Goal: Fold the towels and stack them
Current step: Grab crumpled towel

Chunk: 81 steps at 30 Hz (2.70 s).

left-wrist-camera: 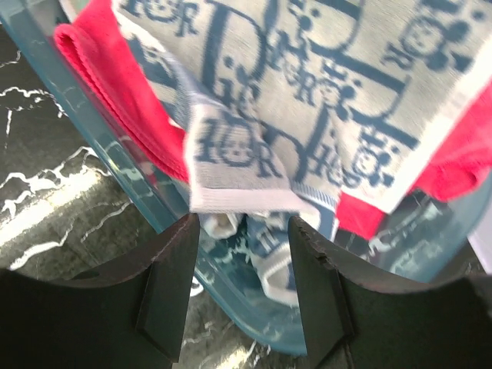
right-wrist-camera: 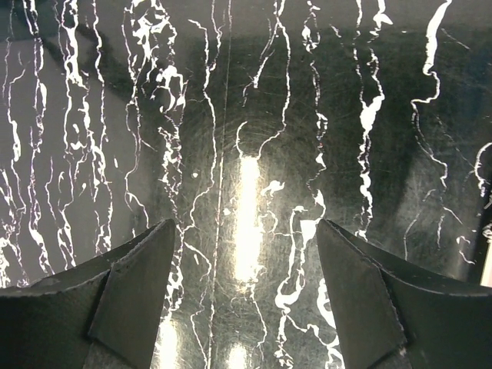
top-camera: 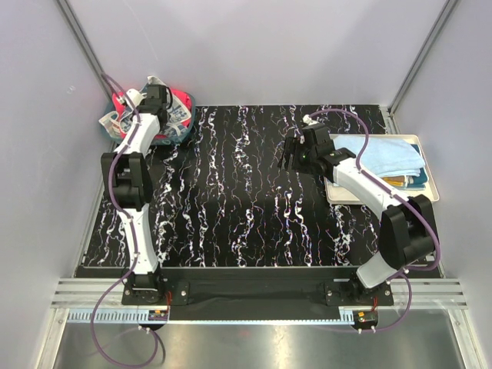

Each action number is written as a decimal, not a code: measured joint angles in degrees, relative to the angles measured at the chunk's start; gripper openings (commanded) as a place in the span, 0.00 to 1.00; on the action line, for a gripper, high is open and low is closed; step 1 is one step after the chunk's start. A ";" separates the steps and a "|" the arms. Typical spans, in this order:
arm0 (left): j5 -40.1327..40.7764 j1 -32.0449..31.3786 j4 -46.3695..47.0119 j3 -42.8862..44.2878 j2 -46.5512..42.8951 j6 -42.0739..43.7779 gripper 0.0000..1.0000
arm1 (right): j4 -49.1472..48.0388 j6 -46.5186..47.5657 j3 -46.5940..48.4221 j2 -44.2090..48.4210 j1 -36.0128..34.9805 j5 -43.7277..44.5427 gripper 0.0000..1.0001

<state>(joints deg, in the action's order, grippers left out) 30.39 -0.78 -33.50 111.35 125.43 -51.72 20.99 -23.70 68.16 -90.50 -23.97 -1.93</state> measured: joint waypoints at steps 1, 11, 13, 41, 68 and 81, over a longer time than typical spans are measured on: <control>0.00 0.35 0.04 0.04 0.24 -0.33 0.55 | -0.17 0.00 0.00 -0.15 0.00 -0.33 0.80; -0.07 0.76 1.07 -0.20 0.87 -1.29 0.56 | -0.17 -0.02 0.02 -0.68 0.00 -0.72 0.80; -0.07 0.81 1.40 -0.17 1.25 -1.36 0.56 | -0.17 0.00 0.00 -0.68 0.00 -0.72 0.80; -2.89 4.70 15.15 -3.48 4.07 -5.25 0.59 | -0.85 -0.09 0.00 -3.69 0.00 -2.16 0.79; -8.26 5.25 21.77 0.04 11.41 1.05 0.17 | -1.64 -0.09 0.04 -7.63 0.00 -2.27 0.77; -12.15 3.06 35.71 -12.98 -7.21 4.11 0.00 | -1.66 -0.11 0.07 -7.93 0.00 -2.27 0.77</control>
<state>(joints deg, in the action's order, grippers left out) 18.24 2.28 2.22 98.37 118.21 -47.62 19.33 -23.81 68.23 -98.43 -23.97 -4.21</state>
